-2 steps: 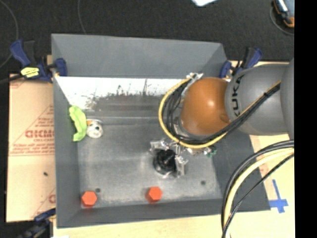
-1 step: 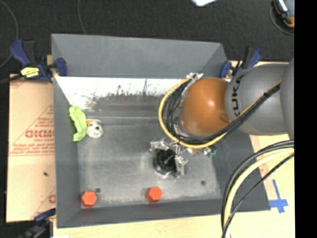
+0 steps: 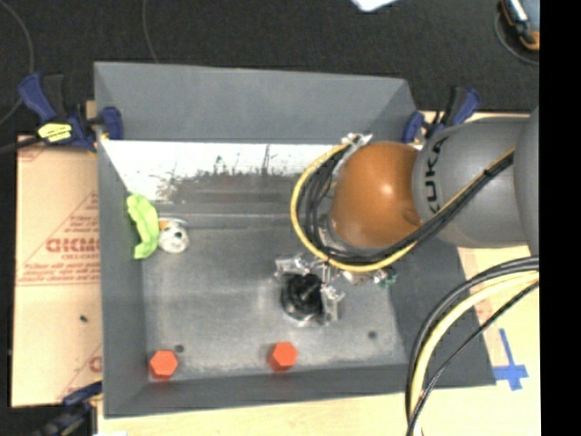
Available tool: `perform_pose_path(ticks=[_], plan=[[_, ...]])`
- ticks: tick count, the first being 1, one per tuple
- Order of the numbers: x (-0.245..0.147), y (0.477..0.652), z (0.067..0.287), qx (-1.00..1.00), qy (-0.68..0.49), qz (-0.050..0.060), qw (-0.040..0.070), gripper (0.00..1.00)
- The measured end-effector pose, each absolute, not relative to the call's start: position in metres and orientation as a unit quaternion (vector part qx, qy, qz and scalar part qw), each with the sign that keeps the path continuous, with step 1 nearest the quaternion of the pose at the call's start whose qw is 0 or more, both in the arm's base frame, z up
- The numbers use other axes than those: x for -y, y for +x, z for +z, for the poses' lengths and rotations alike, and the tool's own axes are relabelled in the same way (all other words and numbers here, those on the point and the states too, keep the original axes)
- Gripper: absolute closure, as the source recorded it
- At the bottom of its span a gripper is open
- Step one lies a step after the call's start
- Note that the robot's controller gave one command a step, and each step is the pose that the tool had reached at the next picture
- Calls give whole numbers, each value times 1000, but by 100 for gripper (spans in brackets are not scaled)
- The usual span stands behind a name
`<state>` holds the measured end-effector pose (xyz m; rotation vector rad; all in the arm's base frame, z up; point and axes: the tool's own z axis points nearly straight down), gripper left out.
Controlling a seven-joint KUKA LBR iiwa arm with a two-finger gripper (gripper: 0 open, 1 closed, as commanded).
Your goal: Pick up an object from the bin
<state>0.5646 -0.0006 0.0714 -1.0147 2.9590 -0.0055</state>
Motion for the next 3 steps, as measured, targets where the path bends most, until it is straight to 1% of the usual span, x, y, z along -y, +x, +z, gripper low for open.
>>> perform_pose_path(ticks=[1,3], plan=[[12,541,71,-884,-468,-3,8,100],[12,541,71,-884,-467,-3,8,100]])
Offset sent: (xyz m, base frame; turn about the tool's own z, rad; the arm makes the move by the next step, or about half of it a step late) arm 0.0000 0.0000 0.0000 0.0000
